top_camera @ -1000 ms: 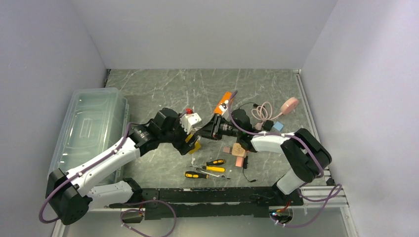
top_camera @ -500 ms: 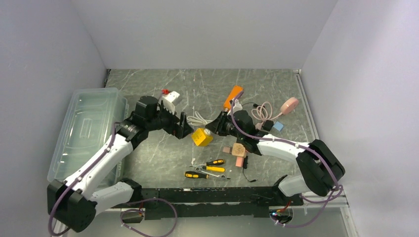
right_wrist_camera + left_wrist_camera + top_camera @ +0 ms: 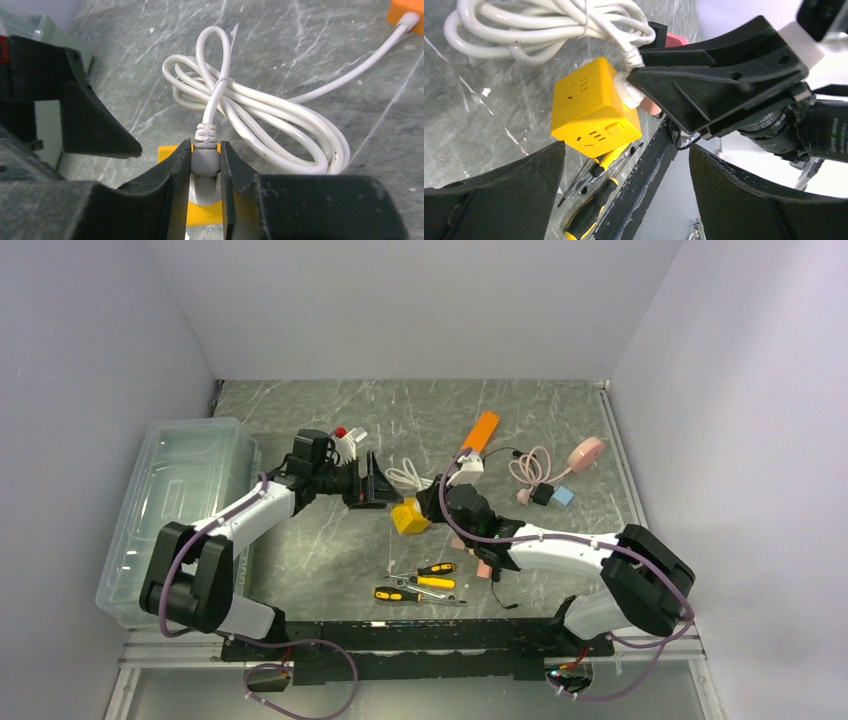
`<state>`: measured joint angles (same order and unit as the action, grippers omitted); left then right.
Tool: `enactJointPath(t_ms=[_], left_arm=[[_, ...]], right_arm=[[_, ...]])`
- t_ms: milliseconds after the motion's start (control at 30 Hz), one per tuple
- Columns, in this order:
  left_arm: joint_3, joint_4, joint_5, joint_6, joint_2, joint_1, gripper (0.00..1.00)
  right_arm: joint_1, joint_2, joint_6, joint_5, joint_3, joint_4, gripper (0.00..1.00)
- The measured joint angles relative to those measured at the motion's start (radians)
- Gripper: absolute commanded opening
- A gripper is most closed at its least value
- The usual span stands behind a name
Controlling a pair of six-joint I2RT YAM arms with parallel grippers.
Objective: Pull the plug off the socket
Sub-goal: Remove the plug from the socket.
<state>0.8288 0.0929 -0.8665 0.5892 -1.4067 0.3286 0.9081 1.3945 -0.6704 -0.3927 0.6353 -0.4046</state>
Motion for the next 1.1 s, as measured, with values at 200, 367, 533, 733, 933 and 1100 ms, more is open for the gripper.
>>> enactJointPath(t_ms=[200, 367, 533, 733, 933, 1100], left_arm=[[0.0, -0.008, -0.031, 0.053, -0.058, -0.011, 0.96], [0.0, -0.01, -0.036, 0.087, -0.099, -0.022, 0.97], [-0.031, -0.117, -0.082, 0.171, -0.15, -0.031, 0.97], [-0.084, -0.257, -0.141, 0.291, -0.217, -0.035, 0.98], [-0.095, -0.35, -0.165, 0.353, -0.227, -0.039, 0.98], [-0.095, -0.375, -0.165, 0.368, -0.227, -0.04, 0.95]], right_arm=[[0.026, 0.0, 0.014, -0.101, 0.026, -0.015, 0.0], [0.039, 0.0, 0.013, -0.154, 0.033, -0.031, 0.0], [0.058, 0.006, 0.013, -0.19, 0.041, -0.032, 0.0], [0.084, 0.043, 0.013, -0.222, 0.071, -0.032, 0.0], [0.1, 0.071, 0.014, -0.235, 0.092, -0.032, 0.0], [0.111, 0.078, 0.016, -0.237, 0.101, -0.035, 0.0]])
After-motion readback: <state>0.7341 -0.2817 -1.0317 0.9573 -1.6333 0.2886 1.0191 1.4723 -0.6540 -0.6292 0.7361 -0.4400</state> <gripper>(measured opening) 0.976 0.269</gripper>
